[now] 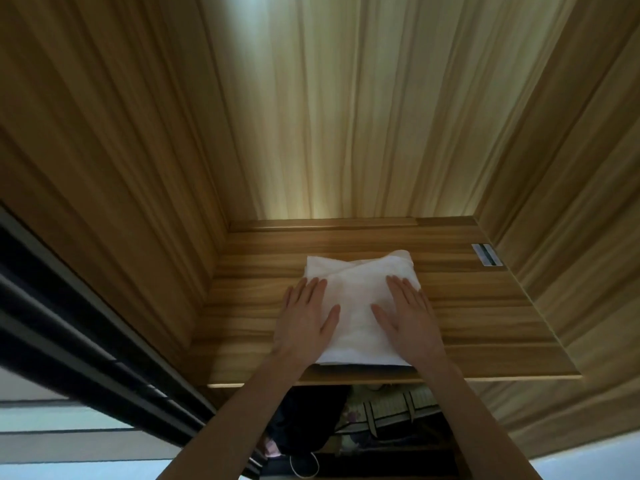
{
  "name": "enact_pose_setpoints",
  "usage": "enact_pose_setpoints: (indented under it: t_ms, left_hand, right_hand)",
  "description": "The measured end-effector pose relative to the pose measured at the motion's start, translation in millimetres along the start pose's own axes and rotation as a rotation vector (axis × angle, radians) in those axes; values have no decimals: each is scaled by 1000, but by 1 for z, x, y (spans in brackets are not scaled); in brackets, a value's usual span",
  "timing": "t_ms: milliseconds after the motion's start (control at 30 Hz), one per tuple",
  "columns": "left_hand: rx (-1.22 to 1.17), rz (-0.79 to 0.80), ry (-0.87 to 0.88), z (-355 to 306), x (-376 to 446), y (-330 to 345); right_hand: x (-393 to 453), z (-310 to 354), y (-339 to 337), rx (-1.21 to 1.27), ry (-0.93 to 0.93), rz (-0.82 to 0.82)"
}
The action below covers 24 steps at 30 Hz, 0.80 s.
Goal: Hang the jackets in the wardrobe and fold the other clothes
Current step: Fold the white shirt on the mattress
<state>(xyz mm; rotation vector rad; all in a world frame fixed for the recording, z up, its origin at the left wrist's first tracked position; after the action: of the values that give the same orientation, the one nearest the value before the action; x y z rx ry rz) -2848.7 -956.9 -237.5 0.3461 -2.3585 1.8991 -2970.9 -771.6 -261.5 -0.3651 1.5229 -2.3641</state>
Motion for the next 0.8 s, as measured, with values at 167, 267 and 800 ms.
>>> enact_pose_setpoints:
  t_ms: [167,267,800]
  left_hand:
    - [74,-153,-6,-2,-22,-53]
    - [129,-234,-39,1,-46,-84]
    - [241,-520,-376,-9,-326,-219]
  right_hand:
    - [-26,44,-32,85,-97,-146]
    - [-45,76,-49,83,-159,-188]
    - [-238,252,-79,136,-590,-145]
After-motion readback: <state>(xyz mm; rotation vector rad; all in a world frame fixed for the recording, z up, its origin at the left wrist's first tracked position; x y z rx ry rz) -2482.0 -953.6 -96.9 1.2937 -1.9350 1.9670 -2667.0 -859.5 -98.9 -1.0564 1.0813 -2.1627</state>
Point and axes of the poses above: each hand's wrist, its own x-axis towards the middle knuckle, its own y-axis out of the palm, z = x × y, the point moved 5 cm from there along x, towards the middle knuckle, and after that the axes turned 14 degrees about y, right-handed, at the moved point
